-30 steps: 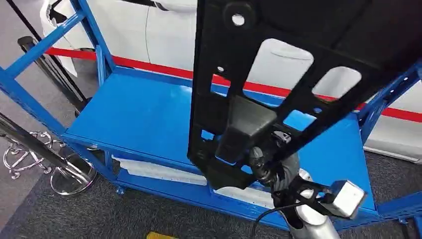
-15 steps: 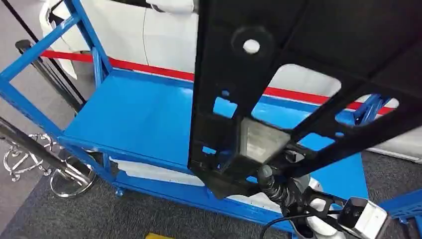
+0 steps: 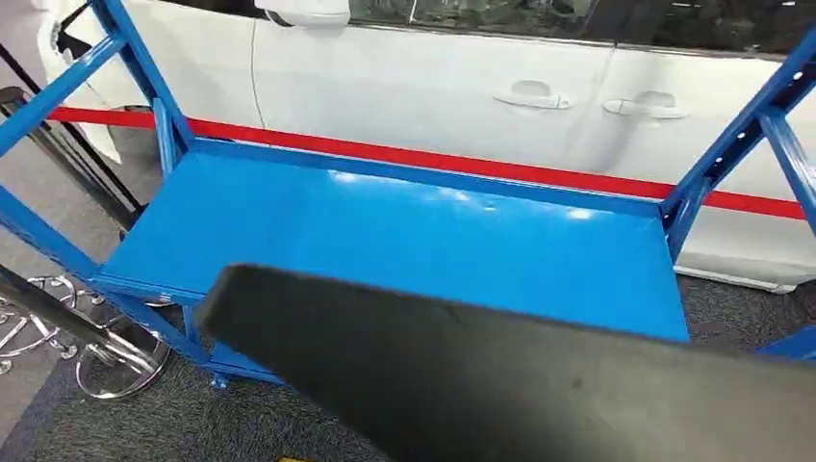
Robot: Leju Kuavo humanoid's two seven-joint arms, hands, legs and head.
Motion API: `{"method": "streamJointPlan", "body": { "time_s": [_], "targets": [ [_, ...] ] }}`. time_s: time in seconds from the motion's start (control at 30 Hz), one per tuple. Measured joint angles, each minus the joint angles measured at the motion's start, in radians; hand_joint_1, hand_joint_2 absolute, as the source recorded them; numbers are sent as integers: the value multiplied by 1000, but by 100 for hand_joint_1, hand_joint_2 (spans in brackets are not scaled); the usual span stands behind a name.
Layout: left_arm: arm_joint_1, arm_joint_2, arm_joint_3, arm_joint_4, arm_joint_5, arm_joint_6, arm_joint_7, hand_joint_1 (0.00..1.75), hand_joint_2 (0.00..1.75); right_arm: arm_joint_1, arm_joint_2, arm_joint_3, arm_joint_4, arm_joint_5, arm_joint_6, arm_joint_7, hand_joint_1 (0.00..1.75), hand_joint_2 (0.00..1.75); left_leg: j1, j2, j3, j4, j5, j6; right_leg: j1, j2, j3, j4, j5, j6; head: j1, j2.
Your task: Take the parts from the cabinet and place them on the table.
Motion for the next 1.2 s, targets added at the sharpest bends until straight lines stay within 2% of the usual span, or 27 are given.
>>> {"method": "streamJointPlan", "body": {
  "time_s": [0.07,0.1,0.13,0.17,0.2,0.27,0.3,0.33,0.4,0.43,0.47,0.53,0.6,0.63,0.67,0.7,0.77,0.8,0.83,0.87,0.93,0.97,1.07,1.1,1.13,1.17,1.2],
  "targets": [
    [-4,0,6,0,1,2,1,0,0,17,-4,0,-5,0,0,0,175,175,1,24,8,-6,-1,-9,2,24,-5,-2,2,-7,0,0],
    [-7,0,8,0,2,2,1,0,0,21,-5,0,-8,0,1,0,175,175,-3,34,13,-7,-4,-17,-6,37,0,-13,9,-16,0,0],
    [-9,-1,9,0,2,2,1,0,0,24,-6,0,-12,0,1,0,175,175,3,-5,8,12,-23,-23,-11,44,3,-18,14,-20,1,0],
    [-9,-2,9,0,2,2,1,0,0,23,-6,0,-13,0,1,-1,175,175,4,-44,-14,63,-62,-24,-13,53,2,-18,16,-27,0,0],
    [-8,-2,10,0,2,2,2,0,0,24,-6,0,-14,0,2,0,175,175,6,-63,-48,142,-107,-26,-13,62,2,-18,16,-29,0,0],
    [-4,-2,10,0,2,3,2,0,0,28,-7,0,-14,0,5,0,175,175,6,-74,-122,306,-172,-30,-10,87,0,-15,16,-29,0,0],
    [-1,-2,11,0,2,3,2,0,0,30,-7,0,-14,0,5,0,175,175,6,-74,-135,332,-168,-30,-10,100,1,-14,16,-29,0,0],
    [-1,-2,11,0,2,3,2,0,0,31,-7,0,-14,0,5,0,175,175,6,-74,-125,306,-141,-29,-10,112,2,-13,16,-29,0,0],
    [-3,-2,11,0,2,8,2,0,0,31,-7,0,-14,0,6,3,175,175,7,-89,-48,140,-44,-25,-11,137,7,-12,15,-27,0,0],
    [-3,-2,11,0,2,22,2,0,0,28,-7,0,-14,-2,6,11,175,175,11,-126,-3,40,-2,-23,-12,149,8,-9,13,-24,0,0],
    [-4,-2,11,0,-2,50,-6,0,0,23,-7,0,-14,-5,5,23,175,175,11,-167,12,5,-14,-21,-5,160,4,-4,11,-18,0,0],
    [-7,-6,10,0,-17,98,-29,0,0,13,-7,0,-15,-13,2,46,175,175,9,-150,13,3,-14,-12,-11,180,-5,-1,14,-7,1,0],
    [-13,-7,7,0,-32,94,-45,0,0,12,-8,0,-15,-22,-3,55,175,175,8,-129,14,-1,-7,4,-13,201,-12,-5,20,10,1,0],
    [-15,-11,5,0,-34,76,-55,0,0,11,-11,0,-16,-24,-4,55,175,175,13,-114,14,-6,-2,13,-15,171,-15,11,7,13,0,0],
    [-14,-10,5,0,-33,63,-61,0,0,6,-12,1,-16,-27,-5,55,175,175,13,-103,15,-6,-3,18,-11,116,-34,53,-25,20,1,0],
    [-11,-10,5,0,-32,54,-64,0,0,3,-13,1,-16,-28,-6,55,175,175,11,-90,14,-6,-4,22,-13,92,-69,123,-67,27,0,0],
    [-5,-10,6,0,-30,47,-67,0,0,4,-14,1,-16,-28,-5,55,175,175,9,-63,12,-5,-7,24,-20,79,-150,285,-135,35,1,0],
    [-3,-10,6,0,-29,47,-67,0,0,6,-15,1,-16,-28,-4,55,175,175,7,-49,12,-5,-8,24,-22,76,-170,324,-139,37,0,0],
    [-3,-10,6,0,-29,47,-66,0,0,7,-16,1,-16,-29,-3,55,175,175,6,-36,14,-5,-11,24,-22,74,-164,309,-119,37,1,0],
    [-4,-10,6,0,-28,46,-64,0,0,7,-17,1,-16,-30,0,55,175,175,4,-24,18,-5,-13,23,-21,71,-133,248,-78,32,1,0],
    [-5,-11,6,0,-28,44,-64,0,0,6,-19,1,-16,-32,7,55,175,175,0,-13,28,-5,-17,20,-15,51,-31,64,6,15,1,0],
    [-8,-16,6,0,-29,43,-64,0,0,6,-22,1,-16,-32,15,50,175,175,1,-7,28,-5,-18,18,-7,44,-1,3,4,0,0,0],
    [-17,-18,6,0,-30,44,-63,0,0,7,-36,2,-17,-32,53,27,175,175,-2,5,26,-2,-18,4,-2,47,-8,5,9,-3,1,0],
    [-19,-18,6,0,-31,44,-62,0,0,7,-39,2,-18,-33,58,23,175,175,-3,8,29,-7,-14,-3,-3,50,-8,-2,13,-8,1,0],
    [-19,-17,6,0,-31,46,-61,0,0,7,-40,2,-19,-35,60,21,175,175,-4,-2,23,1,-30,-9,-21,49,-2,-20,24,-13,1,0],
    [-17,-18,6,0,-32,47,-61,0,0,4,-40,2,-19,-37,62,19,175,175,-3,-35,15,28,-57,-13,-18,51,-3,-25,29,-17,0,0],
    [-15,-18,6,0,-32,49,-60,0,0,2,-41,2,-20,-37,63,19,175,175,0,-57,-11,93,-104,-14,-17,51,-8,-23,31,-21,0,0]
  ]
}}
